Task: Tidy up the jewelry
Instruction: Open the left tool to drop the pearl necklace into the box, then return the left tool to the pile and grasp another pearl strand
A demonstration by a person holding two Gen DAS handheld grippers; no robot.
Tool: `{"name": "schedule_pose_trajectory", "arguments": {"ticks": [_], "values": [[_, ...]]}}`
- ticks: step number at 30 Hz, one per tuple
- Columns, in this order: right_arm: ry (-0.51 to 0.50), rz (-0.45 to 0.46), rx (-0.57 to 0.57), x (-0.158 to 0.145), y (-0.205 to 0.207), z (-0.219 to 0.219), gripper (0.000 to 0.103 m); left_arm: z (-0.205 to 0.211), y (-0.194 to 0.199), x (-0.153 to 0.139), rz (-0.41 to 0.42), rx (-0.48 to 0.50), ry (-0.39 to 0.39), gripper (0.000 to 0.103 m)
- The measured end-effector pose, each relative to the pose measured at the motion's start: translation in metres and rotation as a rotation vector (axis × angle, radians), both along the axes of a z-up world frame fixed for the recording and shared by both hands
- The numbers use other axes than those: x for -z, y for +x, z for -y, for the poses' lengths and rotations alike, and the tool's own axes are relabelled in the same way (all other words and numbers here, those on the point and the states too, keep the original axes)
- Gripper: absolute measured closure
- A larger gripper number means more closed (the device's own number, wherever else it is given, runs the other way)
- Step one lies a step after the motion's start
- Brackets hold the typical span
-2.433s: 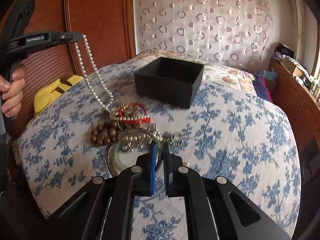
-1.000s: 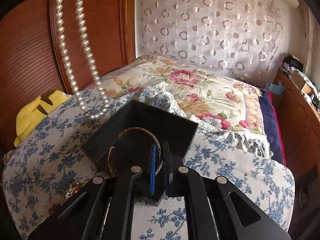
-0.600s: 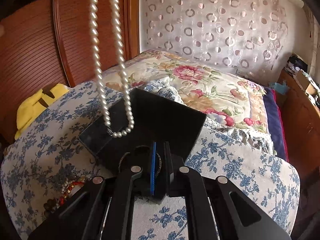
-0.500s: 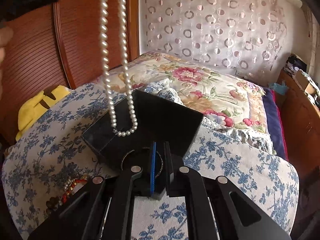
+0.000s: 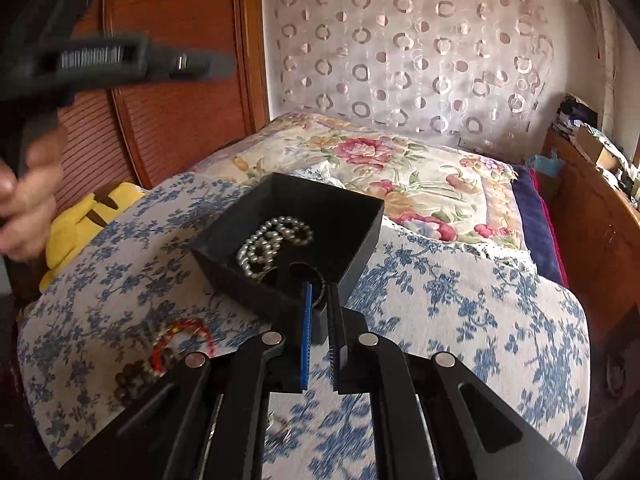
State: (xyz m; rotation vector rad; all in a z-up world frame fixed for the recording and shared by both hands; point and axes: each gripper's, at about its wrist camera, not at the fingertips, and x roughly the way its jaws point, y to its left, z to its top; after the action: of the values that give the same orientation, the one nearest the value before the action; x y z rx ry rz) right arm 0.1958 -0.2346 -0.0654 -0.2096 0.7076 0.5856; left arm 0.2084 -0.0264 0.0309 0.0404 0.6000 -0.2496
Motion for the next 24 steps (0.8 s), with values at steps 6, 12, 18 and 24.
{"name": "schedule_pose_trajectory", "arguments": {"ticks": [6, 12, 18, 24], "values": [[0.015, 0.015, -0.002, 0.0, -0.032, 0.004, 0.094, -0.006, -0.041, 0.031, -0.043, 0.011, -0.005, 0.087], [0.015, 0.017, 0.015, 0.01, -0.061, 0.006, 0.094, -0.011, -0.075, 0.052, -0.063, 0.022, -0.011, 0.087], [0.012, 0.004, 0.032, 0.023, -0.081, 0.009, 0.09, -0.01, -0.101, 0.07, -0.088, 0.052, -0.017, 0.087], [0.035, -0.008, 0.062, 0.031, -0.101, 0.017, 0.085, -0.002, -0.116, 0.084, -0.107, 0.074, -0.015, 0.087]]}}
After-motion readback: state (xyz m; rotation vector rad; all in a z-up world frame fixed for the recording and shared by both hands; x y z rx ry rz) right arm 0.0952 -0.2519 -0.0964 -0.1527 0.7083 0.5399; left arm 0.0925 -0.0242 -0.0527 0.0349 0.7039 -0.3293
